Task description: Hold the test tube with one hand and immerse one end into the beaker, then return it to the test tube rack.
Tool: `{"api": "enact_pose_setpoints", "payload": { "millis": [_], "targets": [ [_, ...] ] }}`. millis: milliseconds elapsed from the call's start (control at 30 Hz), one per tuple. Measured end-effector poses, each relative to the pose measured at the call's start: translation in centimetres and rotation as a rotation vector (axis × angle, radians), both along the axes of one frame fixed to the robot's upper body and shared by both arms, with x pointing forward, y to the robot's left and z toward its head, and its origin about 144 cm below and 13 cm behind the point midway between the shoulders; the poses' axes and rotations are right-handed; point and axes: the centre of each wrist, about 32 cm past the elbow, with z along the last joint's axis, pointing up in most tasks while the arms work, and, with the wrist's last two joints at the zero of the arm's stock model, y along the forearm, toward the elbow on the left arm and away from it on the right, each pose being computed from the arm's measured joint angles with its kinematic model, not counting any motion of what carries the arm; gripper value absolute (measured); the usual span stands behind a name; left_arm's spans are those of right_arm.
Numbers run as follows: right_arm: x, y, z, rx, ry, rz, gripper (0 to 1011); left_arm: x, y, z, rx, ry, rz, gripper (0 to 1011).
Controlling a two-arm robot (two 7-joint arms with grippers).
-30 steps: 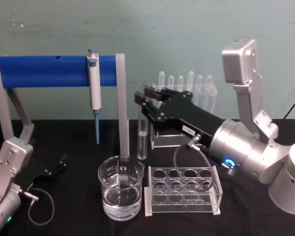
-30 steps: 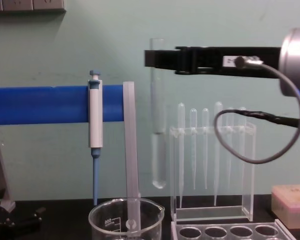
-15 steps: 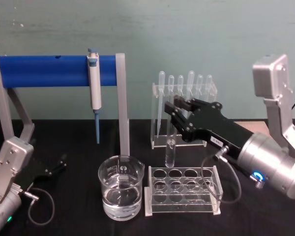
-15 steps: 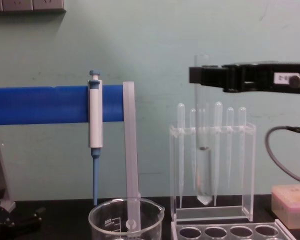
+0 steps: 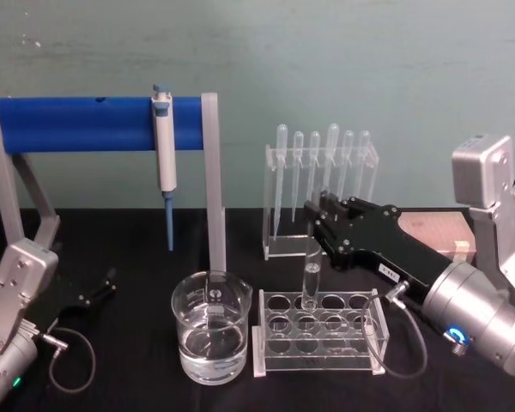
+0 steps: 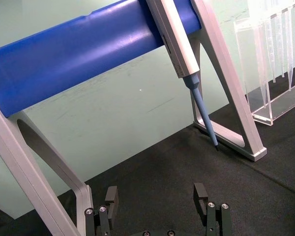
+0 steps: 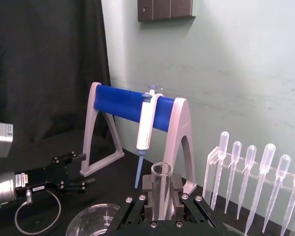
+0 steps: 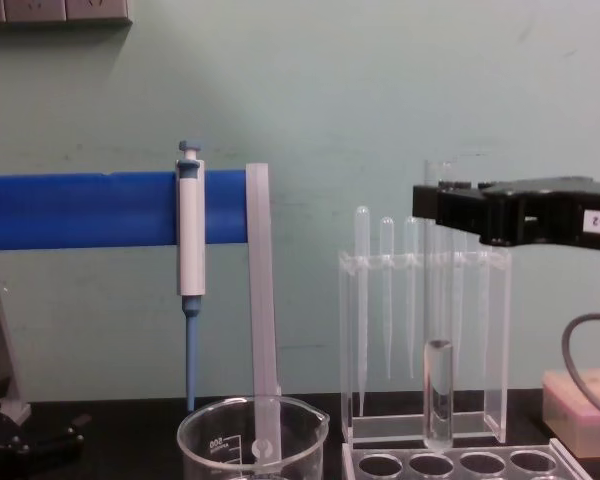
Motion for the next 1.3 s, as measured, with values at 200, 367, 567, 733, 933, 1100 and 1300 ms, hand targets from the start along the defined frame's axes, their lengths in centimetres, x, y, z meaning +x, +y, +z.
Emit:
{"api": "enact_pose_setpoints", "payload": {
  "millis": [200, 367, 567, 733, 933, 1100, 1300],
  "targets": [
    [0.2, 0.1, -0.9, 0.000, 0.006, -0.001, 226, 0.0, 0.0, 0.0, 0.000, 0.000, 0.000, 1000],
    [0.3, 0.2, -1.6, -0.001, 0.013, -0.006, 226, 0.0, 0.0, 0.0, 0.000, 0.000, 0.000, 1000],
    [0.4, 0.4, -2.3, -0.002, 0.024, -0.007, 226, 0.0, 0.0, 0.0, 0.000, 0.000, 0.000, 1000],
    [0.4, 0.4, -2.7, -0.002, 0.029, -0.010, 226, 0.0, 0.0, 0.0, 0.000, 0.000, 0.000, 1000],
    [0.4, 0.3, -3.2, -0.003, 0.037, -0.013, 226, 0.0, 0.0, 0.0, 0.000, 0.000, 0.000, 1000],
    [0.5, 0.3, -3.7, 0.000, 0.045, -0.017, 226, 0.0, 0.0, 0.0, 0.000, 0.000, 0.000, 1000],
    [0.5, 0.3, -4.2, 0.003, 0.051, -0.017, 226, 0.0, 0.0, 0.0, 0.000, 0.000, 0.000, 1000]
  ]
}}
